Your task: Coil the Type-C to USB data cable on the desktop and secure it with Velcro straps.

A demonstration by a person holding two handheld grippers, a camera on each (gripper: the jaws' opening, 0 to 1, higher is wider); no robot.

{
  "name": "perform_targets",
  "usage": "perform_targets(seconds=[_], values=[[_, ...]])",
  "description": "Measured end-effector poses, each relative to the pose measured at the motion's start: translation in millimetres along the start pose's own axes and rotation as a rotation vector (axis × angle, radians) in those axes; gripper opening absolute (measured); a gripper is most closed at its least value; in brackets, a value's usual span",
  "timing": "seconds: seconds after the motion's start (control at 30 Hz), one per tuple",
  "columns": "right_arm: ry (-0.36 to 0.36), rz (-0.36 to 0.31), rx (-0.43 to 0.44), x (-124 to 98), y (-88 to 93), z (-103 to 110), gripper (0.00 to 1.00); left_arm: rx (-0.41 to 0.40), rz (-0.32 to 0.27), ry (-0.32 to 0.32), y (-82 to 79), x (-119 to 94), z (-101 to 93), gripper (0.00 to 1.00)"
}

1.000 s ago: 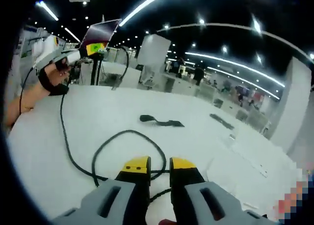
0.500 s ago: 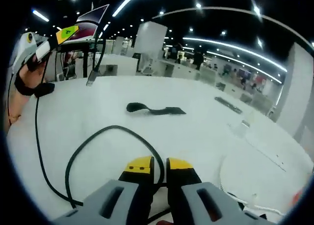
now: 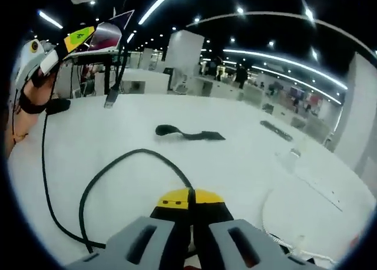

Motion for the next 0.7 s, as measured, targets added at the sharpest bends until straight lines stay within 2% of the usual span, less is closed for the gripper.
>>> perform_targets(seconds=[0.03, 0.13, 0.2, 0.3, 0.4, 0.47, 0.5, 0.57, 0.63, 0.67, 0.7], values=[[0.012, -0.04, 0.007, -1, -5.5, 2, 0.0, -0.001, -0.005, 0.007, -0.4, 0, -1.3, 0.05], [0.032, -0.052, -0.038, -4, -14.4, 5, 0.0, 0.01, -0.003, 0.023, 0.2, 2, -4.7, 0.05], [0.004, -0.043, -0.05, -3, -14.8, 10, 0.0, 0.036, 0.011, 0.03, 1.7, 2, -7.5, 0.05], [0.044, -0.016, -0.004, -2, -6.7, 4, 0.02, 0.044, 0.017, 0.032, 3.4, 2, -7.9, 0.05], [0.055, 0.016, 0.064, -1, 9.9, -9, 0.12, 0.05, 0.023, 0.03, 4.3, 3, -7.3, 0.05], [0.016, 0.014, 0.158, -2, 13.2, -10, 0.13, 0.052, 0.021, 0.029, 3.8, 3, -7.2, 0.05], [-0.021, 0.036, 0.211, -3, 14.8, -9, 0.13, 0.056, 0.021, 0.028, 3.6, 2, -7.0, 0.05], [-0.084, 0.031, 0.156, -5, 12.6, -5, 0.15, 0.057, 0.024, 0.028, 4.8, 2, -6.9, 0.05], [-0.161, 0.026, 0.113, -8, 11.2, 8, 0.16, 0.057, 0.037, 0.028, 7.9, 3, -6.9, 0.05], [-0.177, 0.015, 0.11, -8, 9.9, 12, 0.15, 0.057, 0.042, 0.029, 9.0, 3, -7.1, 0.06], [-0.186, -0.004, 0.161, -5, 8.1, 19, 0.14, 0.057, 0.045, 0.03, 10.0, 3, -7.2, 0.06]])
Point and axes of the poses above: the point that each gripper's makers call its tool centre point, and the gripper's own axes: x roughly forward along the fingers, z roughly to its left, y roughly out of its underside, the point moved 7 cm from there along -x, roughly backward along the fingers, and after that the axes turned 6 degrees about y, right-handed, at the moved point
